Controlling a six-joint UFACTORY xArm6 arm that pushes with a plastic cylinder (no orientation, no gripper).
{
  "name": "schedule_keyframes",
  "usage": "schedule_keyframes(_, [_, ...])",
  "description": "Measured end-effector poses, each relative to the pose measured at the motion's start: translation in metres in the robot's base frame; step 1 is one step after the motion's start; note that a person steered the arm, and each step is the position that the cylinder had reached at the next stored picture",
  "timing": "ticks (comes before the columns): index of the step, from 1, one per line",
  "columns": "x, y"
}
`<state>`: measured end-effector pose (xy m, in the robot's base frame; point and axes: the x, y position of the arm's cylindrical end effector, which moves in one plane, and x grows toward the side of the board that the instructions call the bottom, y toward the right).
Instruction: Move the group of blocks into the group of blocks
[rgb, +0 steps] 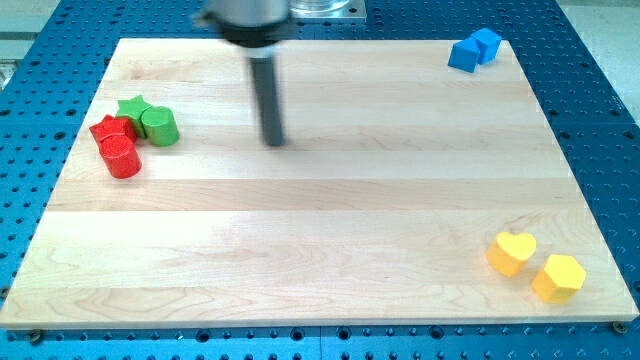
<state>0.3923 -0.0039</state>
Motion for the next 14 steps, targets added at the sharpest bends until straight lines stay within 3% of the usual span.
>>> schedule_keyframes(1, [-0.022, 0.144])
schedule_keyframes(2, [-0.089, 0.244])
schedule_keyframes(3, [-0.157, 0.315])
schedule_keyframes(4, [-0.201, 0.337])
schedule_keyframes(5, [-0.2, 0.324])
schedule_keyframes(7, [-0.19, 0.242])
schedule_keyframes(11, [-0.025, 0.114])
schedule_keyframes(14, [-0.061, 0.053])
